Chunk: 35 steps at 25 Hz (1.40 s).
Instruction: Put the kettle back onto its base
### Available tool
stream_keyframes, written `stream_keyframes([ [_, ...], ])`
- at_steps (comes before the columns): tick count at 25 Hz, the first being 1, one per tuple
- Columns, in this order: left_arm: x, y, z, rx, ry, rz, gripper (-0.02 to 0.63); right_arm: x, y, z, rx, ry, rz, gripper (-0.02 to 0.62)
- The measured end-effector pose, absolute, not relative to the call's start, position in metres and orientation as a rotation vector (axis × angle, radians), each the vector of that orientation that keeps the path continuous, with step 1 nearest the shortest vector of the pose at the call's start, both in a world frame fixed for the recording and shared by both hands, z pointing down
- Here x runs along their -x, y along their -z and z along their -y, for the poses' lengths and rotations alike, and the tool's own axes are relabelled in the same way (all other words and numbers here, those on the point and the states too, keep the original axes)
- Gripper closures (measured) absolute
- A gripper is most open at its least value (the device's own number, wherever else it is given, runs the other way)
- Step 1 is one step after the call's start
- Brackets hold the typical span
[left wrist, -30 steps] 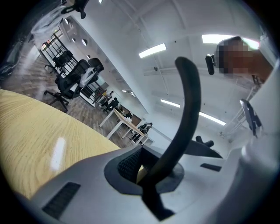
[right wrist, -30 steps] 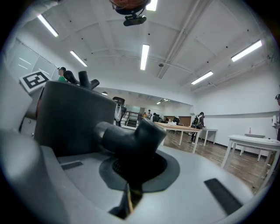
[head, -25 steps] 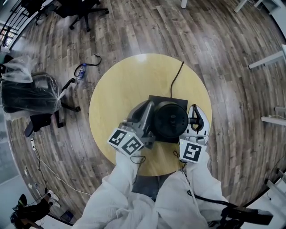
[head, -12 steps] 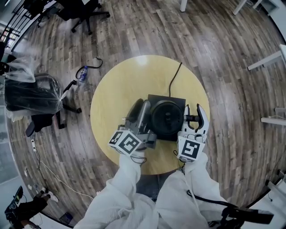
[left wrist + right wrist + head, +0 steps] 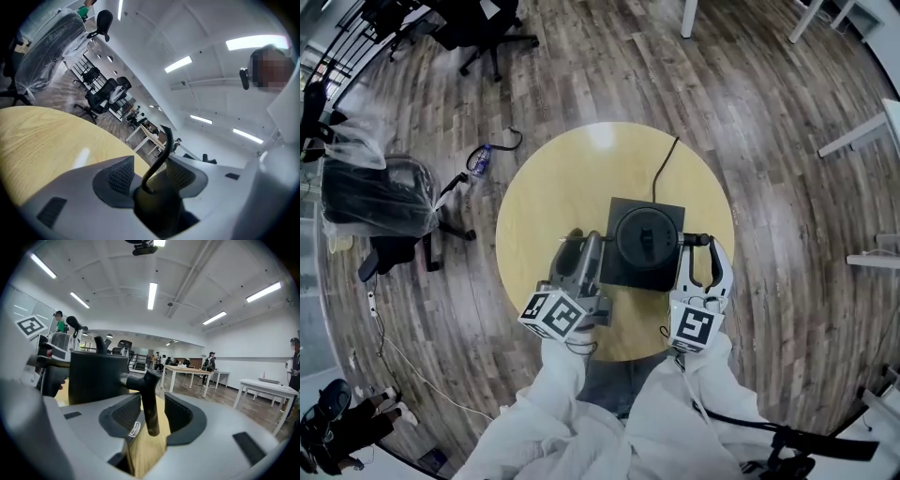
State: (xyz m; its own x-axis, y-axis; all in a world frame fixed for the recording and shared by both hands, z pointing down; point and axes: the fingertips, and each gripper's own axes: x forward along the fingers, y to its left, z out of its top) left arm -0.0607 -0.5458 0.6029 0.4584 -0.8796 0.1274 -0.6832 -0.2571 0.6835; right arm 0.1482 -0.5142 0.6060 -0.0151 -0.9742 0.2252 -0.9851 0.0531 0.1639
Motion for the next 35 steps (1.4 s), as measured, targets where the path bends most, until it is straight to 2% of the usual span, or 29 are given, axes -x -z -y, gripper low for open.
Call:
stream_keyframes([
  [6,0.08,-0.604,0.486,-1.969,0.188,1.384,0.405,-0.155,-0.602,0.467,-1.973,-0.237,2.057,0.451],
  [11,0.057,-0.581,0.439,-2.046,-0.018,1.396,0.407,-0.138,-0.591,0.44,-1.884,-0.419,2.107,0.453],
  [12,0.048,-0.577,0.434,-2.084,-0.063,1.396,0.407,-0.133,-0.589,0.437,-1.852,-0.452,2.118,0.48],
  [13,0.04,-0.572,0.431,-2.122,-0.108,1.397,0.407,-0.128,-0.587,0.436,-1.819,-0.479,2.124,0.561],
  [14,0.032,-0.568,0.429,-2.154,-0.149,1.404,0.429,-0.122,-0.584,0.435,-1.788,-0.5,2.132,0.58],
  [15,0.026,-0.565,0.43,-2.177,-0.184,1.414,0.486,-0.117,-0.581,0.436,-1.762,-0.516,2.145,0.583],
  [16,0.02,-0.562,0.43,-2.195,-0.208,1.423,0.582,-0.113,-0.577,0.436,-1.745,-0.53,2.159,0.583],
  [17,0.015,-0.559,0.431,-2.212,-0.224,1.424,0.606,-0.11,-0.574,0.436,-1.734,-0.543,2.171,0.583],
  [29,-0.01,-0.558,0.403,-2.229,-0.253,1.313,0.606,-0.099,-0.58,0.408,-1.668,-0.626,2.176,0.583],
  [35,0.0,-0.546,0.376,-2.275,-0.261,1.304,0.606,-0.092,-0.572,0.378,-1.736,-0.598,2.162,0.583],
])
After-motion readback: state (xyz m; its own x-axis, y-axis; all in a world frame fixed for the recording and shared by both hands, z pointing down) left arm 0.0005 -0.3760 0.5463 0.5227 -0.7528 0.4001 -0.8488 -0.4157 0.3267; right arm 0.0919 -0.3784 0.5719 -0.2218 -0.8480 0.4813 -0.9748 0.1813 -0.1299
